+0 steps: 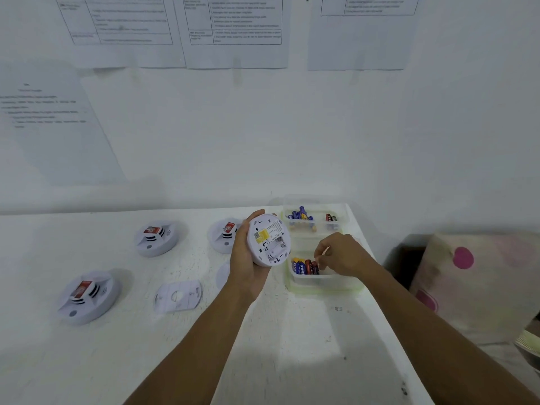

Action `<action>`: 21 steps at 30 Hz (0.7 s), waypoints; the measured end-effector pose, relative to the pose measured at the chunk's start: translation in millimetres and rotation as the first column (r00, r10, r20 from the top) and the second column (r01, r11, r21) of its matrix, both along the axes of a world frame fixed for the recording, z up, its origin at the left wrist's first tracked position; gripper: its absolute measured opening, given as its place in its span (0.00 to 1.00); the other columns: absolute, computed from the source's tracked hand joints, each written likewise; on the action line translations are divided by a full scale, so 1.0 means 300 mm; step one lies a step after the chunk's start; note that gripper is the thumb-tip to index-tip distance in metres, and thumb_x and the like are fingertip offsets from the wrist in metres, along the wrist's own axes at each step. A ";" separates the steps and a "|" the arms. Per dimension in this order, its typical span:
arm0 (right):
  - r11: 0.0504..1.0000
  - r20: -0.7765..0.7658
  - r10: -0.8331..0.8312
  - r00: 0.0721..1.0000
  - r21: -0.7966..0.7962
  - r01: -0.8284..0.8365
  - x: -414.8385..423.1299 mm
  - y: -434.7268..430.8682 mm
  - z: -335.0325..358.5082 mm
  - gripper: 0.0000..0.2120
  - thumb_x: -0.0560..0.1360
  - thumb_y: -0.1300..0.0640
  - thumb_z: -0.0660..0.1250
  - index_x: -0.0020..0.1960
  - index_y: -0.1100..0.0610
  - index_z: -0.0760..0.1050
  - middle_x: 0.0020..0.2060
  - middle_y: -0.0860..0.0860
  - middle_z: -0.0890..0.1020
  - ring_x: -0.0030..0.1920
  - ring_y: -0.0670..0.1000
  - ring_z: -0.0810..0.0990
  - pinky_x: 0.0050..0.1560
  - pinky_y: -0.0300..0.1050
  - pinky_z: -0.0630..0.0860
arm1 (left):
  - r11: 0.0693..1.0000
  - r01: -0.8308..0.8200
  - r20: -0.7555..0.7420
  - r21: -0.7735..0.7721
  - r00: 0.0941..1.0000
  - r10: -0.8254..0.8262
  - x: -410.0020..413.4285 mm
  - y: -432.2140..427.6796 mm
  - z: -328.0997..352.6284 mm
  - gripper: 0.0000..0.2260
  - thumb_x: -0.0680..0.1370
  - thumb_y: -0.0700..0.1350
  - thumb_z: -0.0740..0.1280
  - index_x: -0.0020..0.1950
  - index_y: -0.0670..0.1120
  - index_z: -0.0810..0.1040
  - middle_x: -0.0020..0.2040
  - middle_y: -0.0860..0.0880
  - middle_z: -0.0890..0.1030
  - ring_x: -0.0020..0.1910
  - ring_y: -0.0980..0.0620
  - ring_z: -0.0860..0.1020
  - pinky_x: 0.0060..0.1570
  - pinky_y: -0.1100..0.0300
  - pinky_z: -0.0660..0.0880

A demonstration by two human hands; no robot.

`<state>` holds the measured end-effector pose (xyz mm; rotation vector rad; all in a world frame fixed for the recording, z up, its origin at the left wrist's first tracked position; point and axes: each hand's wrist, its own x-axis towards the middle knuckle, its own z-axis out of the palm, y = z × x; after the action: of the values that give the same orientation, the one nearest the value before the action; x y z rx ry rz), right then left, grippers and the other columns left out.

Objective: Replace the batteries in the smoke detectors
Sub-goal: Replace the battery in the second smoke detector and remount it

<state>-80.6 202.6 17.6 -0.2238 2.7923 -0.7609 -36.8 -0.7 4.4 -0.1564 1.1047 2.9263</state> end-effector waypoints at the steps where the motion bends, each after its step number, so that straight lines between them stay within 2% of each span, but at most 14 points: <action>1: 1.000 -0.009 0.017 1.000 0.006 -0.017 -0.004 0.003 0.016 0.06 0.74 0.57 0.71 0.39 0.49 0.80 0.34 0.45 0.84 0.38 0.43 0.83 0.40 0.39 0.77 | 1.000 0.004 0.001 0.002 1.000 -0.004 -0.008 0.000 0.002 0.15 0.82 0.53 0.56 0.60 0.49 0.78 0.62 0.44 0.79 0.64 0.43 0.75 0.69 0.40 0.66; 5: 0.998 -0.197 -0.004 0.980 -0.066 -0.010 -0.081 0.010 0.116 0.04 0.75 0.57 0.68 0.43 0.50 0.80 0.34 0.44 0.84 0.35 0.44 0.82 0.38 0.41 0.77 | 1.000 0.020 0.007 -0.006 1.000 -0.020 -0.045 0.004 0.015 0.16 0.82 0.53 0.56 0.61 0.49 0.78 0.63 0.45 0.79 0.64 0.43 0.75 0.70 0.40 0.65; 8: 0.995 -0.270 -0.044 0.962 -0.093 0.019 -0.198 0.016 0.181 0.06 0.74 0.58 0.69 0.41 0.48 0.79 0.35 0.45 0.84 0.35 0.48 0.83 0.38 0.43 0.78 | 1.000 0.017 0.008 -0.008 1.000 -0.017 -0.078 0.004 0.025 0.16 0.82 0.52 0.55 0.62 0.49 0.78 0.63 0.44 0.78 0.63 0.43 0.75 0.70 0.41 0.66; 11: 0.987 -0.208 0.008 0.978 0.160 0.026 -0.312 0.034 0.181 0.06 0.73 0.57 0.70 0.42 0.46 0.77 0.44 0.48 0.83 0.41 0.50 0.82 0.46 0.45 0.79 | 1.000 0.015 0.004 -0.016 1.000 -0.015 -0.109 -0.003 0.035 0.16 0.82 0.52 0.56 0.64 0.48 0.76 0.62 0.45 0.80 0.63 0.44 0.76 0.67 0.44 0.69; 15: 0.907 -0.139 0.078 0.987 0.422 -0.012 -0.394 0.035 0.135 0.09 0.74 0.59 0.69 0.52 0.49 0.78 0.55 0.52 0.77 0.49 0.54 0.80 0.47 0.45 0.74 | 1.000 0.021 0.000 -0.004 1.000 -0.021 -0.149 -0.019 0.035 0.16 0.81 0.52 0.57 0.63 0.47 0.76 0.59 0.45 0.81 0.62 0.45 0.76 0.64 0.46 0.71; 18: 0.863 -0.115 0.119 0.986 0.503 -0.045 -0.414 0.016 0.098 0.13 0.74 0.60 0.68 0.58 0.52 0.78 0.57 0.53 0.76 0.53 0.56 0.79 0.49 0.45 0.74 | 1.000 0.027 -0.002 -0.013 1.000 -0.027 -0.173 -0.023 0.024 0.16 0.79 0.52 0.59 0.64 0.47 0.76 0.60 0.45 0.80 0.63 0.44 0.75 0.68 0.43 0.68; 21: 0.870 -0.126 0.096 0.987 0.492 -0.022 -0.425 0.009 0.074 0.14 0.73 0.61 0.69 0.57 0.52 0.78 0.55 0.53 0.77 0.52 0.56 0.79 0.46 0.44 0.73 | 0.999 0.037 0.001 -0.015 0.999 -0.037 -0.188 -0.023 0.006 0.17 0.80 0.52 0.58 0.64 0.47 0.75 0.61 0.45 0.80 0.65 0.43 0.75 0.69 0.42 0.66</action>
<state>-208.2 205.3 39.7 -0.2766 2.9844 -0.0001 -93.1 -7.6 6.4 -0.1358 1.1177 2.8855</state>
